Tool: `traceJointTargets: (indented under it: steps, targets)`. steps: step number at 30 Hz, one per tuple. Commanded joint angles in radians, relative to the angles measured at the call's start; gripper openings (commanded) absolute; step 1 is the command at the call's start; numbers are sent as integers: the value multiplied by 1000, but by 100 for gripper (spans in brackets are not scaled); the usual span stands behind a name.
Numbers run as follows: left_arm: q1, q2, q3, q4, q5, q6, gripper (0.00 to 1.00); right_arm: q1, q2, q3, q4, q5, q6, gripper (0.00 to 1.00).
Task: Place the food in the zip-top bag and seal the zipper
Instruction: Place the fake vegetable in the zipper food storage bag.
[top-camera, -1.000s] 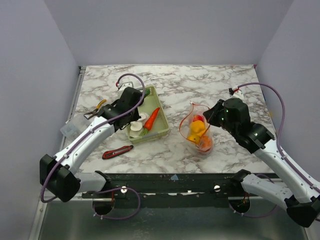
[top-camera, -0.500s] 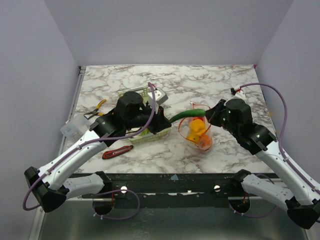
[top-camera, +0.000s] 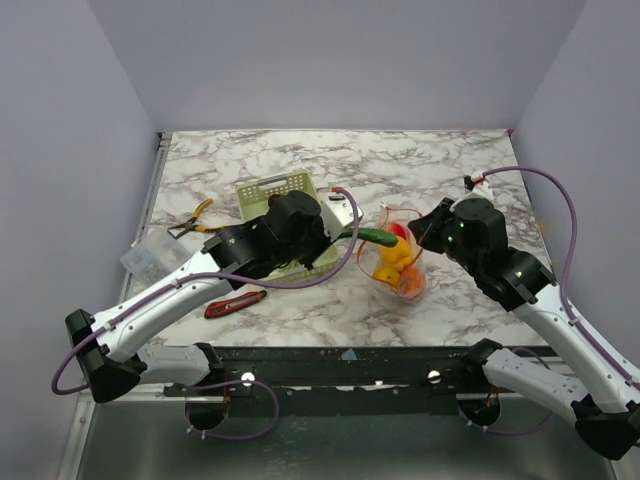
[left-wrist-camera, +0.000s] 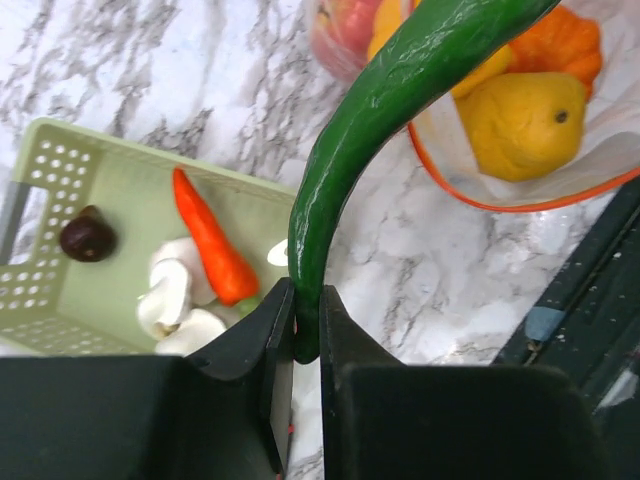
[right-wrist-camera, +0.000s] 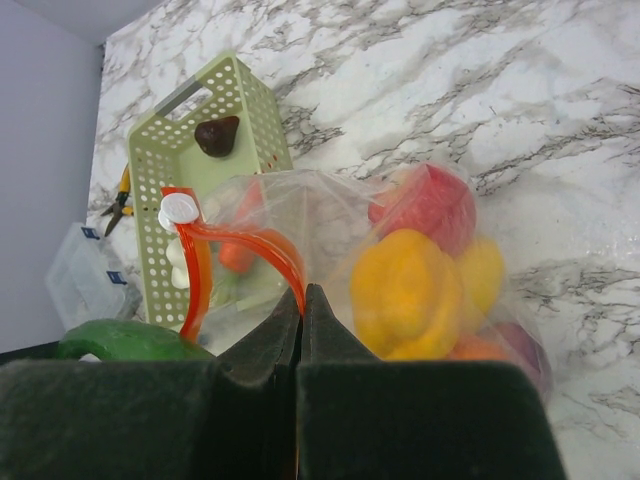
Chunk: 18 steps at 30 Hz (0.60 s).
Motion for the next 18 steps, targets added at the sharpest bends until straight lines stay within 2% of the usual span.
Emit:
traceJointTargets:
  steps: [1,5,10,12,15,18]
  targets:
    - [-30,31,70,-79,-165,92,0,5,1,5,51,-16,0,1]
    - [-88,91,129,-139,-192,143,0,6,11,-3,68,-38,2,1]
    - [-177,187,202,-211,-328,235,0,5,24,15,67,-41,-5,1]
    - [-193,204,226,-208,-337,247,1,5,27,15,73,-49,-4,1]
    - [-218,245,281,-224,-301,264,13,6,33,12,78,-62,-1,1]
    - [-246,303,350,-262,-312,278,19,6,38,14,80,-66,-1,1]
